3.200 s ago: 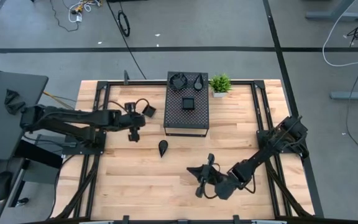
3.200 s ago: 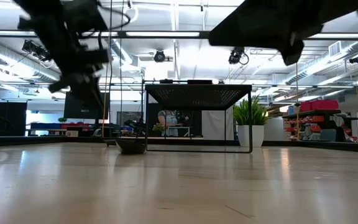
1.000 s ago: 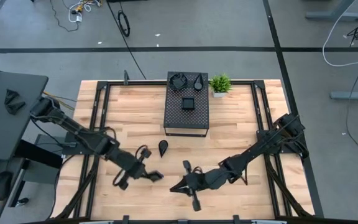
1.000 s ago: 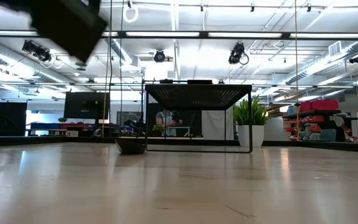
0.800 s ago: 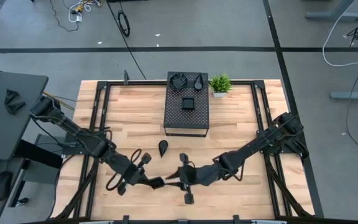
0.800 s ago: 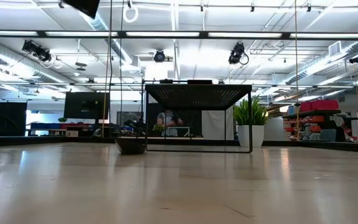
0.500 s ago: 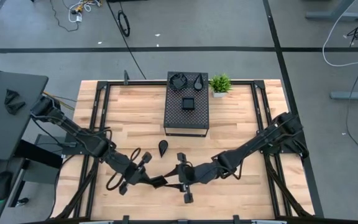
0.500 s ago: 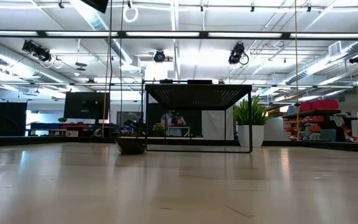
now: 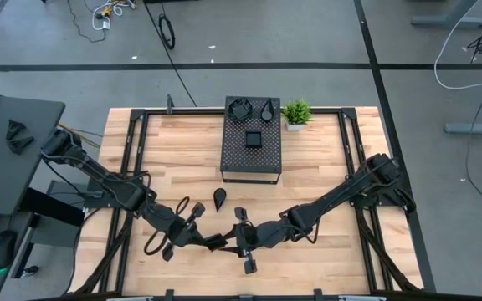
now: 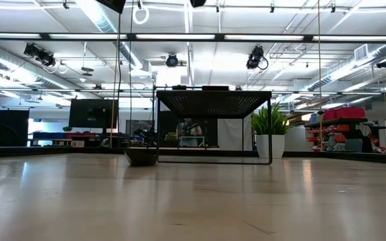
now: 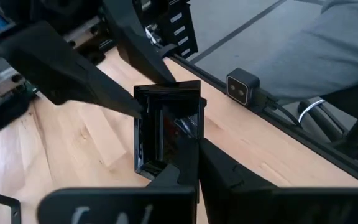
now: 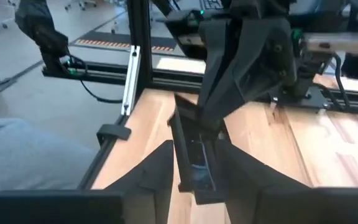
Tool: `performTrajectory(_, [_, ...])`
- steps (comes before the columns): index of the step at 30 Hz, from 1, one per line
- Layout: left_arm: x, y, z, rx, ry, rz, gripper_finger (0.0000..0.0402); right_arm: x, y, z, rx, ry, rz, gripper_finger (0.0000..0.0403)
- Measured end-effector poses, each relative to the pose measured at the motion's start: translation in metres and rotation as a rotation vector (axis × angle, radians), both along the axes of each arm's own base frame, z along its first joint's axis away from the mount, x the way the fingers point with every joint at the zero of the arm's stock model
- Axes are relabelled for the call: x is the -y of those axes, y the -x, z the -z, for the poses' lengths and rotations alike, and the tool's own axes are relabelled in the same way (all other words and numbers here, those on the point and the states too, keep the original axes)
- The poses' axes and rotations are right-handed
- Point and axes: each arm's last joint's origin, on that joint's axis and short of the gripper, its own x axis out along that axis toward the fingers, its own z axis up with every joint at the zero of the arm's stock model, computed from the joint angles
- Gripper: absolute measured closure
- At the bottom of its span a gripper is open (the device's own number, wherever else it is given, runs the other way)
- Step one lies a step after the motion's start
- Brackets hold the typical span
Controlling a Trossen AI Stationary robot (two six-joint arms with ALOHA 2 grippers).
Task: Pick & Place Mini shaped plates
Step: Stack the black square-shaped plate on top of the black square-shaped plates on the shelf
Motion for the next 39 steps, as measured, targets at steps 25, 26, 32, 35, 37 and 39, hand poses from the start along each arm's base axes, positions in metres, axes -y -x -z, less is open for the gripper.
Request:
performTrajectory(25, [-0.007,-0.006,-0.004,0.033,0.030,-0.057,0.0387,-0.005,-0.003,0.005,0.019,-0.009,-0.018,0.0395])
performTrajectory(26, [-0.007,-0.006,-0.004,0.032,0.031,-0.054,0.0387,-0.005,-0.002,0.006,0.014,-0.004,-0.020,0.0396])
performTrajectory(32, [-0.006,-0.007,-0.005,0.034,0.037,-0.047,0.0353,-0.007,0.002,0.014,-0.097,-0.041,-0.067,0.0394])
performTrajectory(35, [-0.003,-0.008,-0.014,0.048,0.065,-0.052,0.0327,-0.007,0.008,0.012,-0.161,-0.102,-0.081,0.0394])
performTrajectory(37, [-0.002,-0.008,-0.021,0.032,0.065,-0.062,0.0313,-0.008,0.013,0.008,-0.195,-0.119,-0.076,0.0395])
performTrajectory(39, [-0.002,-0.007,-0.025,-0.026,0.047,-0.085,0.0303,-0.009,0.019,0.001,-0.210,-0.128,-0.077,0.0395])
